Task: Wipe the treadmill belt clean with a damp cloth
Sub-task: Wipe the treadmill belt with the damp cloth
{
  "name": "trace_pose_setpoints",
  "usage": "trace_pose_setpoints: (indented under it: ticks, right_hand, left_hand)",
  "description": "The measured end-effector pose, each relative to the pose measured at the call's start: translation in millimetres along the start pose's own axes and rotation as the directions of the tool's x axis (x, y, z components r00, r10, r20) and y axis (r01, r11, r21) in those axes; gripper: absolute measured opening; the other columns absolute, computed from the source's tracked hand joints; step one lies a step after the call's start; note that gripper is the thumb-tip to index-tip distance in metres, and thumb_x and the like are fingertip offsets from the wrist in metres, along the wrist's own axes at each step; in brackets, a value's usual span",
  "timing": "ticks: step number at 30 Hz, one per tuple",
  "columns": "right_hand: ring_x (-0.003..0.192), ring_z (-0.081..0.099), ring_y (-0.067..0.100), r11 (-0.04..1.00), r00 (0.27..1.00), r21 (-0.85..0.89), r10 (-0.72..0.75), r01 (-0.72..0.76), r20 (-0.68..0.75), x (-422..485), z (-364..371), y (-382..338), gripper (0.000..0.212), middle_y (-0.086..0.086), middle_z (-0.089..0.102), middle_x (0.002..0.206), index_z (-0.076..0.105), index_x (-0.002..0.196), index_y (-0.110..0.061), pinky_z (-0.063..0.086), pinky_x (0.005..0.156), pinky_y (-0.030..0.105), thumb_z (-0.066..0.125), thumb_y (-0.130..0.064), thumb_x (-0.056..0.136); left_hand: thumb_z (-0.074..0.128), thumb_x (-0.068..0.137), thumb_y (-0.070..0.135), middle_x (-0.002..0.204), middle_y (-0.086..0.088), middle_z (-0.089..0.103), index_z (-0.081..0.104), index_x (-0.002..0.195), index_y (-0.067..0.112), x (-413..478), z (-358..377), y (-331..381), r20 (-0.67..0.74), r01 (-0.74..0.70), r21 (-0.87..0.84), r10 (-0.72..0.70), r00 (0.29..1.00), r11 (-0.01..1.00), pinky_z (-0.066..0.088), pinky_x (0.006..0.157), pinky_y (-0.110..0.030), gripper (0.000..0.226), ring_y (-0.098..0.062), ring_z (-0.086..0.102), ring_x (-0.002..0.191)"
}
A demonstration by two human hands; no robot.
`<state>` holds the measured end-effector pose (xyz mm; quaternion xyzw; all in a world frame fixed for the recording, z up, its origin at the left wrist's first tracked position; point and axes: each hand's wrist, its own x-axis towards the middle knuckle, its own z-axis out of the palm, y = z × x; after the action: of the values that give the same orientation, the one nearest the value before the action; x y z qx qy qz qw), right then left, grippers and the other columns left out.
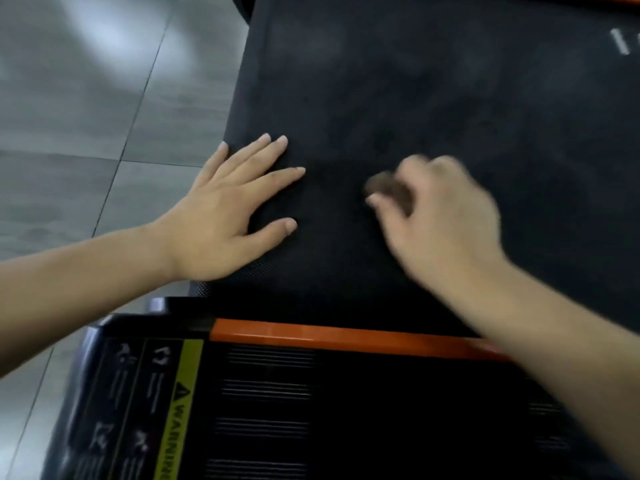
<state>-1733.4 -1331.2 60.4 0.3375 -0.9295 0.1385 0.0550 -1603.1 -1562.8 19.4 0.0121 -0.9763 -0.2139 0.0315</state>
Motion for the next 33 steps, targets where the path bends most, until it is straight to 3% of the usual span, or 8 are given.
trace_pose_setpoints:
  ticks: [3, 5, 10, 15, 17, 22, 29, 33]
  right_hand:
    - [0.071, 0.055, 0.019, 0.927, 0.916, 0.213, -0.350, 0.309, 0.197, -31, 6, -52, 0.030, -0.002, 0.053, 0.090, 0.060, 0.092, -0.023, 0.043, 0.055, 0.029, 0.060, -0.052, 0.086]
    - [0.075, 0.057, 0.018, 0.916, 0.902, 0.196, -0.387, 0.351, 0.191, -23, 4, -39, 0.032, -0.004, 0.054, 0.091, 0.061, 0.093, -0.023, 0.047, 0.055, 0.029, 0.057, -0.054, 0.085]
    - [0.080, 0.055, 0.026, 0.993, 0.993, -0.040, 0.117, -0.115, 0.029, -14, -7, -1, 0.031, -0.004, 0.045, 0.087, 0.050, 0.086, -0.023, 0.036, 0.061, 0.032, 0.057, -0.053, 0.088]
    - [0.069, 0.051, 0.015, 0.978, 0.985, 0.204, 0.013, -0.048, 0.170, -41, -1, -71, 0.030, -0.008, 0.046, 0.084, 0.048, 0.079, -0.027, 0.043, 0.059, 0.032, 0.064, -0.051, 0.085]
    - [0.074, 0.055, 0.020, 0.987, 0.983, 0.159, -0.001, -0.029, 0.185, -41, -12, -57, 0.026, -0.006, 0.049, 0.084, 0.046, 0.080, -0.031, 0.047, 0.064, 0.036, 0.064, -0.050, 0.086]
    - [0.086, 0.059, 0.041, 0.874, 0.884, -0.183, 0.466, -0.451, 0.044, -51, -37, -7, 0.032, 0.015, 0.058, 0.091, 0.043, 0.083, -0.022, 0.043, 0.067, 0.039, 0.059, -0.049, 0.089]
    - [0.074, 0.054, 0.026, 0.955, 0.942, 0.002, 0.293, -0.297, 0.162, -56, -12, -86, 0.037, 0.000, 0.051, 0.078, 0.042, 0.077, -0.021, 0.043, 0.064, 0.037, 0.063, -0.050, 0.087]
    - [0.084, 0.058, 0.037, 0.898, 0.908, -0.164, 0.418, -0.410, 0.020, -43, -16, -71, 0.033, 0.003, 0.049, 0.083, 0.043, 0.083, -0.021, 0.038, 0.065, 0.036, 0.059, -0.049, 0.091]
  left_hand:
    - [0.040, 0.095, 0.050, 0.168, 0.002, 0.019, 0.043, 0.152, 0.026, 0, -1, -8, -0.050, -0.031, -0.162, 0.023, 0.998, 0.986, 0.002, 0.125, -0.055, 0.062, -0.011, 0.004, 0.156]
    - [0.043, 0.095, 0.041, 0.166, 0.003, 0.025, 0.049, 0.148, 0.025, -2, 0, -12, -0.089, -0.052, -0.243, 0.031, 0.996, 0.969, 0.002, 0.125, -0.055, 0.055, -0.010, 0.008, 0.156]
    - [0.045, 0.095, 0.026, 0.163, 0.004, 0.032, 0.057, 0.140, 0.025, -3, 3, -15, -0.117, -0.083, -0.353, 0.043, 0.992, 0.932, -0.001, 0.125, -0.056, 0.046, -0.010, 0.011, 0.155]
    - [0.042, 0.092, 0.035, 0.163, 0.001, 0.032, 0.056, 0.142, 0.023, -3, 4, -19, -0.108, -0.143, -0.277, 0.117, 0.987, 0.950, -0.002, 0.123, -0.059, 0.054, -0.017, 0.011, 0.156]
    - [0.041, 0.092, 0.036, 0.163, 0.002, 0.031, 0.055, 0.143, 0.024, -3, 4, -21, -0.104, -0.153, -0.266, 0.130, 0.986, 0.952, -0.003, 0.124, -0.058, 0.055, -0.017, 0.010, 0.156]
    - [0.039, 0.094, 0.034, 0.163, 0.003, 0.033, 0.056, 0.143, 0.024, -6, 5, -24, -0.111, -0.153, -0.307, 0.124, 0.986, 0.939, -0.005, 0.124, -0.056, 0.053, -0.015, 0.011, 0.156]
    - [0.042, 0.099, 0.026, 0.165, 0.000, 0.028, 0.055, 0.143, 0.022, -10, 7, -31, -0.112, -0.151, -0.391, 0.115, 0.987, 0.908, -0.007, 0.124, -0.054, 0.046, -0.016, 0.006, 0.156]
    - [0.044, 0.104, 0.031, 0.170, 0.000, -0.006, 0.041, 0.151, 0.027, -26, 12, -39, -0.058, -0.022, -0.544, -0.011, 0.998, 0.839, -0.003, 0.124, -0.042, 0.047, -0.017, -0.014, 0.155]
